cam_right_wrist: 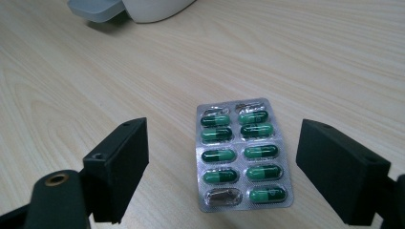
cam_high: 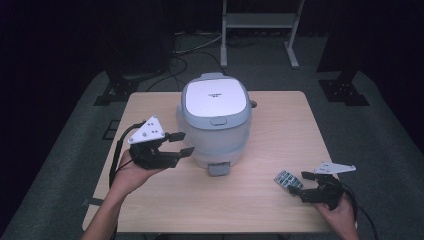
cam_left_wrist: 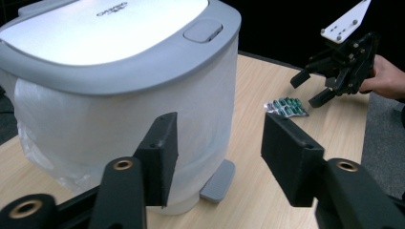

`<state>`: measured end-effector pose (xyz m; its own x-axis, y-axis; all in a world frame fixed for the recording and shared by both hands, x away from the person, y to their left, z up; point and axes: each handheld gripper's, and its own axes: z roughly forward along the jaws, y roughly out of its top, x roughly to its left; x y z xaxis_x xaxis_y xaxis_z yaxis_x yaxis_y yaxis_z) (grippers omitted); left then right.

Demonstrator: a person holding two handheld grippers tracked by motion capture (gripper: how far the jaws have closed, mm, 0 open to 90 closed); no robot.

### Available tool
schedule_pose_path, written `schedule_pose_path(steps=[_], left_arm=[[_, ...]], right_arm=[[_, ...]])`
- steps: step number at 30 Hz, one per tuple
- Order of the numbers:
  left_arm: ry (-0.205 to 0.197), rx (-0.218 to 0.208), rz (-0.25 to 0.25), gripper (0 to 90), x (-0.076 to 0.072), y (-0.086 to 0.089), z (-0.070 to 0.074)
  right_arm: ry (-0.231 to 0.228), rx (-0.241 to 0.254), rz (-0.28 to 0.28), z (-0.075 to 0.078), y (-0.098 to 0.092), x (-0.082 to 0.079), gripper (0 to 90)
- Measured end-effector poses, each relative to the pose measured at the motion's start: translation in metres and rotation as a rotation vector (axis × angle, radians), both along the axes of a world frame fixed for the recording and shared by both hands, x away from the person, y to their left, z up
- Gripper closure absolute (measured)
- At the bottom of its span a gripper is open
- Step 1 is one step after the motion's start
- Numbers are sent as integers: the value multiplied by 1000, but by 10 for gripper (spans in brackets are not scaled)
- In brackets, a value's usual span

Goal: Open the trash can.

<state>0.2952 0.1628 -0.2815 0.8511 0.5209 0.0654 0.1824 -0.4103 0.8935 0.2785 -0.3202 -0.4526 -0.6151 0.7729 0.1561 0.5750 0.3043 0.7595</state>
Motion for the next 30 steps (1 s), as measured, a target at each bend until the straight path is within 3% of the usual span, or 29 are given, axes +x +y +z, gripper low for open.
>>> schedule_pose_path(steps=[19, 30], left_arm=[[-9, 16, -72, 773, 12, -12, 26], [-9, 23, -107, 855, 21, -23, 38]], right_arm=[[-1, 4, 0, 0, -2, 0, 170], [-2, 7, -2, 1, -3, -1, 170]])
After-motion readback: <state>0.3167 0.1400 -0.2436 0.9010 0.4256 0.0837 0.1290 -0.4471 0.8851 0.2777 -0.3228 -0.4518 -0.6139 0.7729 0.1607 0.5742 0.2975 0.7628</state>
